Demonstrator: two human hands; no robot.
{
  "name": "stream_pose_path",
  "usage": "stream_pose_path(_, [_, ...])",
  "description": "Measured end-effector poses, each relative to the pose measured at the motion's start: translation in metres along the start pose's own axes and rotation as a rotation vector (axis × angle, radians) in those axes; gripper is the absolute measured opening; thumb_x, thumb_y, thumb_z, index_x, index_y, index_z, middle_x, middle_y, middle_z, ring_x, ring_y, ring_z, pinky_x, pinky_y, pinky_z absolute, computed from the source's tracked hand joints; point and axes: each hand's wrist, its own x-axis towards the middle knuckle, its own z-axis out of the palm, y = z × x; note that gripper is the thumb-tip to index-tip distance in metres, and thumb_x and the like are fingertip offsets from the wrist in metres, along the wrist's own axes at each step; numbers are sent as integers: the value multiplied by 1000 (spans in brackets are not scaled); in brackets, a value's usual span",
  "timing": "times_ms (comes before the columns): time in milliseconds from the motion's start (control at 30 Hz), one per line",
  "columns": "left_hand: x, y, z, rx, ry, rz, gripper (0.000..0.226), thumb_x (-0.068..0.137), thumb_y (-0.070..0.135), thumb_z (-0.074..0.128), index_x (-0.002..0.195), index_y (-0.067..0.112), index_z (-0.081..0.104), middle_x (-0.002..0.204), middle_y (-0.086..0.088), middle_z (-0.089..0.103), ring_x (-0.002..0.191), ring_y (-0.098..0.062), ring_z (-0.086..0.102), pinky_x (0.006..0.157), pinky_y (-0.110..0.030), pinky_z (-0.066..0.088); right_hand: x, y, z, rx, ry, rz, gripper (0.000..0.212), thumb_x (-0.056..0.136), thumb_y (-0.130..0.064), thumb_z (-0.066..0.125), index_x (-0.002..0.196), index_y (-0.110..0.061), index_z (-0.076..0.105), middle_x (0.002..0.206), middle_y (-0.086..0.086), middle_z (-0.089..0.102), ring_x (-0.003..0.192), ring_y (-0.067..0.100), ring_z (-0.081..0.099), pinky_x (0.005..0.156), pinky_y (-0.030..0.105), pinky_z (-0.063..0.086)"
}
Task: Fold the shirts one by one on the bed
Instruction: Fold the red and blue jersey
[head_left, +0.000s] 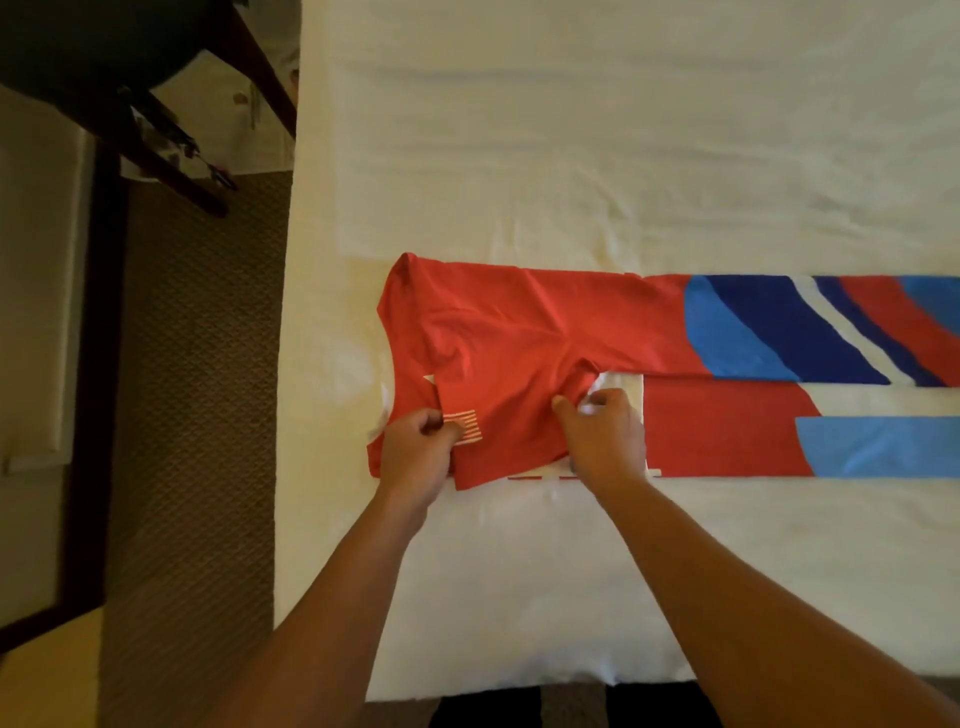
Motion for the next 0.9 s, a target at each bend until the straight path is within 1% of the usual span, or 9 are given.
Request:
stream_pose_path(133, [-11,2,0,-164,9,-37,8,98,17,63,92,15,67,97,-13,75,89,-32,73,76,-48,63,8,-7,-7,107,-145,-4,30,86,-19,62,61,-14,46,55,0,41,56,18,42,53,28,32])
stream_pose_path(200, [-16,-2,-1,-161,-1,-49,8,100,19,61,96,14,66,92,-9,74,81,-27,73,68,-40,63,5,-5,-12,221,-146,9,25,85,-14,60,65,-12,44,58,1,36,56,15,35,53,29,31])
stream_pose_path(267, [-19,-9,0,-98,-13,-53,8,101,19,60,97,14,66,88,-9,72,70,-24,69,63,-36,61,2,3,-15,252,-182,47,14,84,-13,60,78,-1,54,67,9,48,60,21,50,55,32,49])
stream_pose_path(333, [-17,-17,0,-6,-11,-44,7,99,17,61,96,14,67,86,-10,72,64,-22,66,61,-36,59,-1,15,-18,136,-247,57,15,84,-11,59,88,3,60,74,19,63,62,29,63,57,38,58])
stream_pose_path(433, [-8,-20,-6,144,-16,-10,7,93,15,69,86,15,68,80,-11,73,60,-25,69,54,-31,53,-6,20,-25,-147,-265,-18,22,88,-22,58,77,-3,60,69,17,67,57,27,66,54,32,51])
stream_pose_path(533, [0,-7,-18,322,-86,-20,11,89,17,71,79,11,68,75,-10,74,48,-19,65,44,-22,45,-5,11,-31,-355,-77,-133,35,90,-35,53,64,-13,52,66,7,59,67,33,59,61,35,45])
stream_pose_path(600, [8,10,-28,335,-62,-7,15,87,25,71,78,13,69,71,-8,74,49,-18,65,45,-26,51,3,1,-31,-347,54,-247,32,93,-36,52,69,-14,51,69,6,58,70,33,56,62,35,39])
stream_pose_path(700, [29,37,-38,435,159,178,18,87,40,65,81,22,67,78,1,70,78,-26,68,70,-40,57,26,-26,-27,-273,91,-456,19,96,-26,53,84,-12,57,83,5,59,75,30,56,63,37,41])
stream_pose_path(900, [84,87,-31,551,315,409,48,95,51,55,133,23,54,128,-4,56,117,-26,54,88,-40,46,76,-77,-19,-382,-23,-601,39,104,-24,44,142,-16,51,141,4,46,111,31,59,89,40,48])
